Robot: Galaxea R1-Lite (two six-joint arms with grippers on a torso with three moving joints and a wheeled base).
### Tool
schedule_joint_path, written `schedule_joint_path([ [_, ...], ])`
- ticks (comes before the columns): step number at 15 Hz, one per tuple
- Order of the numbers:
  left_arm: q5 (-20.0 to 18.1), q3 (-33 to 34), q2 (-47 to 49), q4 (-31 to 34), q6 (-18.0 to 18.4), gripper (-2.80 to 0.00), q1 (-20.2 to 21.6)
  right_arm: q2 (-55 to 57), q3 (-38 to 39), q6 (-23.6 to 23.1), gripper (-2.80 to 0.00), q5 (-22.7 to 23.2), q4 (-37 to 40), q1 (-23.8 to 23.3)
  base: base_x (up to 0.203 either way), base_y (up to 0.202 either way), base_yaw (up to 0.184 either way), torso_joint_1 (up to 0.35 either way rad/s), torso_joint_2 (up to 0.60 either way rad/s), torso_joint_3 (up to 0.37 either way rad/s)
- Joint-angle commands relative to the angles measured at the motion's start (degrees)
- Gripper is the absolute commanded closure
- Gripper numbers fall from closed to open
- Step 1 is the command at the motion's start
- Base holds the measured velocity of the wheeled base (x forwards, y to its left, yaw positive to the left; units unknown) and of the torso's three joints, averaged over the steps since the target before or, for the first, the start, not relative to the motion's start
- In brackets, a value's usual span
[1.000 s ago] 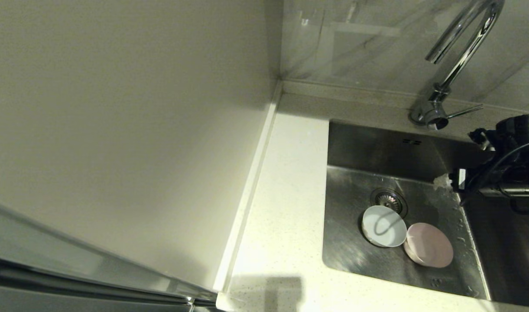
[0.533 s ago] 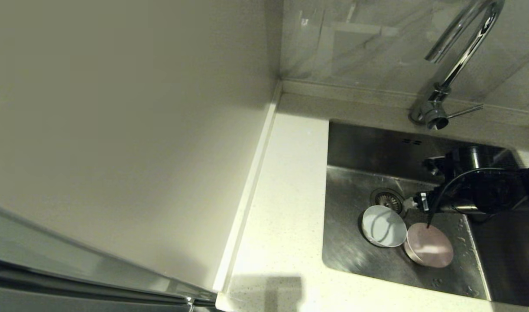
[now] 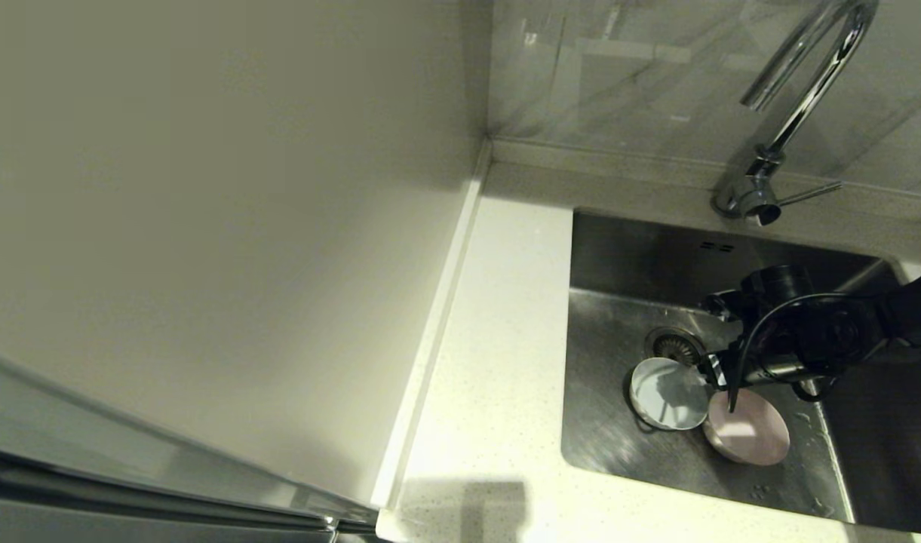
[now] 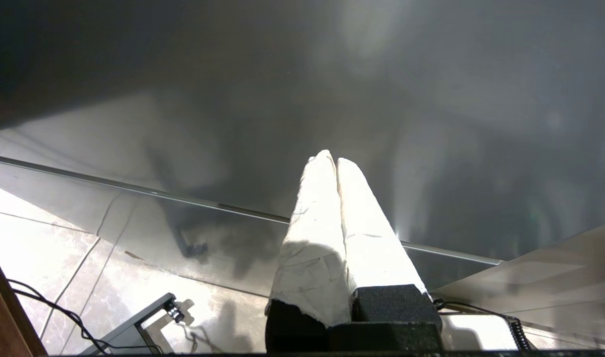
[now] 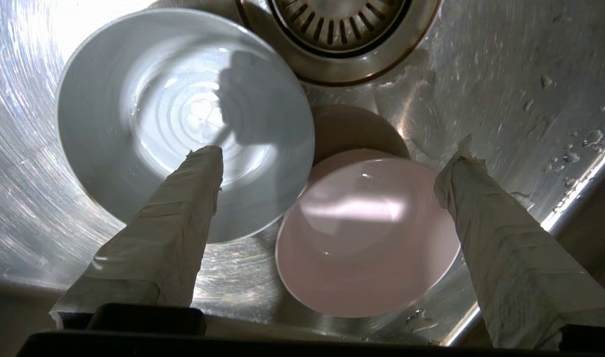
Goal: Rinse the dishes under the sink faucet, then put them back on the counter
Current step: Put a bowl back to the table from the sink
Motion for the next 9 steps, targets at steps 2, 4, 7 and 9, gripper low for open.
schedule_joint_path([
  [2, 0.02, 0.00, -0.18, -0.02, -0.04, 0.00, 0.00, 2.59, -1.52, -1.62, -2.80, 0.30, -0.02, 0.26, 0.000, 0.000, 0.000, 0.000, 0.00, 0.000],
  [4, 0.02, 0.00, -0.22, -0.02, -0.04, 0.00, 0.00, 4.76, -2.89, -5.40, -2.80, 1.67, -0.16, 0.20, 0.000, 0.000, 0.000, 0.000, 0.00, 0.000],
  [7, 0.02, 0.00, -0.20, -0.02, -0.04, 0.00, 0.00, 7.02, -5.78, -11.56, -2.80, 5.56, -0.26, -0.60, 0.000, 0.000, 0.000, 0.000, 0.00, 0.000],
  [9, 0.02, 0.00, -0.18, -0.02, -0.04, 0.00, 0.00, 9.33, -8.74, -13.01, -2.80, 6.11, -0.21, -0.88, 0.000, 0.000, 0.000, 0.000, 0.00, 0.000],
])
